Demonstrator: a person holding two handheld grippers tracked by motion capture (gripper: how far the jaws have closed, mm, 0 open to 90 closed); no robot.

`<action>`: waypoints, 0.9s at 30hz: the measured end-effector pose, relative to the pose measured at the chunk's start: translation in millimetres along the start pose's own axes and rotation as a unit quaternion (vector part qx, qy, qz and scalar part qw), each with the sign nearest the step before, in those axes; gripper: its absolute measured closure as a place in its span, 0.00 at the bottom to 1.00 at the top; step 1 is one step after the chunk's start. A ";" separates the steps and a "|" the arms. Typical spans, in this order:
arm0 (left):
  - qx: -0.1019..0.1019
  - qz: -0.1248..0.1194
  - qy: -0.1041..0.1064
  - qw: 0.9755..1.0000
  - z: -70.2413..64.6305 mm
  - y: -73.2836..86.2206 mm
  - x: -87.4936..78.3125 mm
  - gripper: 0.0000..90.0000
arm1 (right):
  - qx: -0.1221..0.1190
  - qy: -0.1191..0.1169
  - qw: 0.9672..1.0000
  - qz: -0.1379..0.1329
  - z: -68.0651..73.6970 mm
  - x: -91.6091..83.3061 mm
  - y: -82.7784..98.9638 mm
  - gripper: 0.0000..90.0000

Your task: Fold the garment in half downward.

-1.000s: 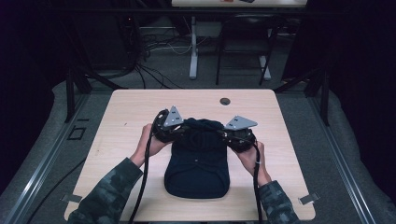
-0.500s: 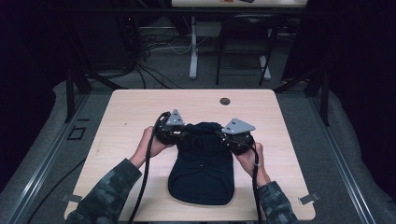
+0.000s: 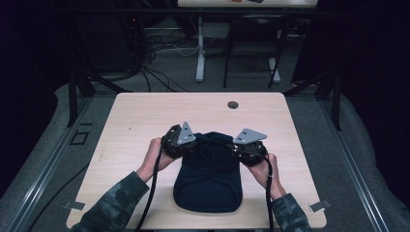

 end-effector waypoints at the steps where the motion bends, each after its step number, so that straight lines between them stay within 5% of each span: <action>1: 0.001 0.001 0.001 1.000 -1.2 0.1 -0.2 0.76 | -0.001 0.001 1.000 0.001 0.4 -0.5 1.3 0.82; 27: -0.023 -0.015 0.043 0.999 -30.9 12.6 -16.1 0.72 | -0.003 -0.033 0.999 0.030 17.2 -14.2 23.4 0.80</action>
Point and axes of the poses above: each handheld gripper's, and its own axes: x roughly forward along the jaws, y roughly out of its underside, z roughly to its left, the point moved 5 cm from there along x, roughly forward along the jaws, and after that the axes turned 10 degrees about x, right-handed, at the moved point
